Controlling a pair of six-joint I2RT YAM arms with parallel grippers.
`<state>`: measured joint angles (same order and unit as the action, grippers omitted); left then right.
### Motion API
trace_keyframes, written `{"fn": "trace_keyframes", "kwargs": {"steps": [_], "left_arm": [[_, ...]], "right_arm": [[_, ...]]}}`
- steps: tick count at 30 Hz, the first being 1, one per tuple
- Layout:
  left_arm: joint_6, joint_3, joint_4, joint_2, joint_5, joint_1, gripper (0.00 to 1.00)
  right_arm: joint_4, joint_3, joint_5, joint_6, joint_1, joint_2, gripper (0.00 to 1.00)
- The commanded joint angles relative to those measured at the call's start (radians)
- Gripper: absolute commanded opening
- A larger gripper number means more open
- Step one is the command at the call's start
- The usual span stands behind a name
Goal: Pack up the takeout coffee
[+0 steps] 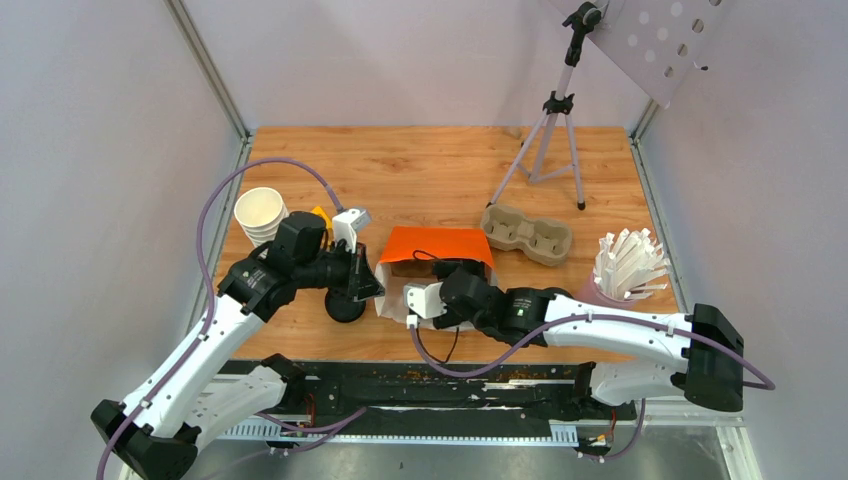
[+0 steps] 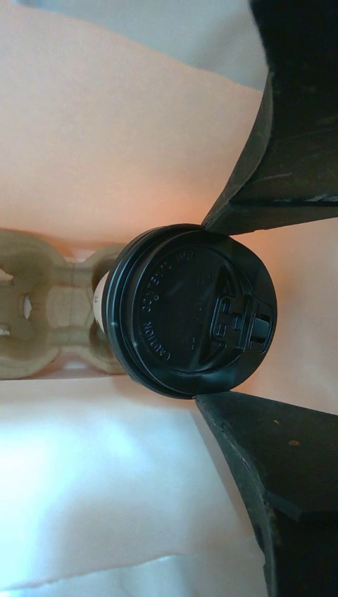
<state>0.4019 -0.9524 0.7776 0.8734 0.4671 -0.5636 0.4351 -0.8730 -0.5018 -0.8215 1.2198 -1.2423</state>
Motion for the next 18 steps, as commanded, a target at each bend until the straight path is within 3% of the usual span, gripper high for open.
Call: {"fn": "trace_keyframes", "kwargs": {"steps": [1,18], "left_arm": [[-0.004,0.004,-0.02,0.0,0.02,-0.005,0.08],[-0.002,-0.016,-0.022,0.012,0.029,-0.006,0.08]], "right_arm": [[-0.086,0.011,0.006,-0.03,-0.014,0.018,0.72],[-0.065,0.036,0.0,-0.041,-0.03,-0.011,0.73]]}}
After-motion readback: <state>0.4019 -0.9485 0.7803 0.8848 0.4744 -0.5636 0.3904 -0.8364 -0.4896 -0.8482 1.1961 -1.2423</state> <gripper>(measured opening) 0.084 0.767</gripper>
